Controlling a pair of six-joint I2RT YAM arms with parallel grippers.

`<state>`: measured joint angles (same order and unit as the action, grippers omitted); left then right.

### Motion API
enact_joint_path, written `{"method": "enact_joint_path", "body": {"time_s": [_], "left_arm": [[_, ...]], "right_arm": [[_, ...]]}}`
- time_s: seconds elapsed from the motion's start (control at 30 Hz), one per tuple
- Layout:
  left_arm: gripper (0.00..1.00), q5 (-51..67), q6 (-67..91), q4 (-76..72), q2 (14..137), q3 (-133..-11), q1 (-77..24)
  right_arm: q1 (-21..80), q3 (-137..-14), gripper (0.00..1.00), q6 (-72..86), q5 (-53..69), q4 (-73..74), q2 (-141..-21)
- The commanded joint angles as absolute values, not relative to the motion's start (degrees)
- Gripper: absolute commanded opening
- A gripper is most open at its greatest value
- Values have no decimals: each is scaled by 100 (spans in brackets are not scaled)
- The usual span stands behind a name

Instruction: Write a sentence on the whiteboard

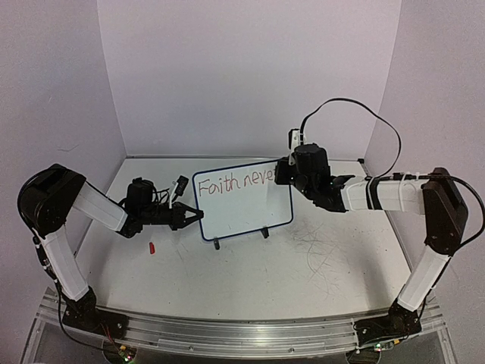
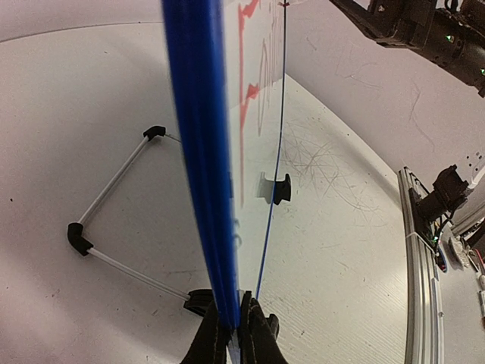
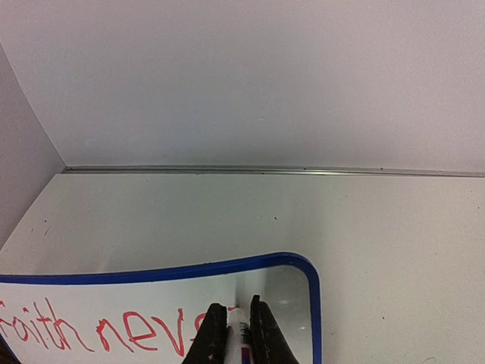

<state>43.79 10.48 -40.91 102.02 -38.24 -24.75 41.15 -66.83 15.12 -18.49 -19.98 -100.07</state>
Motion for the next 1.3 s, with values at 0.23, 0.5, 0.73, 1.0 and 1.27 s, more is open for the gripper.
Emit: {"method": "enact_joint_path", "body": {"time_s": [0.23, 0.5, 0.73, 1.0, 1.27], "left_arm": [[0, 3913, 765, -3888, 10061, -3888, -2447], [0, 3911, 765, -3886, 10055, -3884, -2452], [0, 3912, 765, -3879, 10066, -3883, -2452], [0, 3912, 764, -3876, 10072, -3894, -2457], [0, 3910, 757, -3873, 10067, -3893, -2465]], "right_arm": [[4097, -6511, 0, 1774, -1902, -1904, -10067], [4096, -6332, 0, 1938, -1803, -1871, -10074], [4102, -6336, 0, 1979, -1789, -1863, -10140], [4099, -6543, 0, 1909, -1786, -1863, -10170], [4098, -6366, 0, 2030, -1756, -1846, -10170]]}}
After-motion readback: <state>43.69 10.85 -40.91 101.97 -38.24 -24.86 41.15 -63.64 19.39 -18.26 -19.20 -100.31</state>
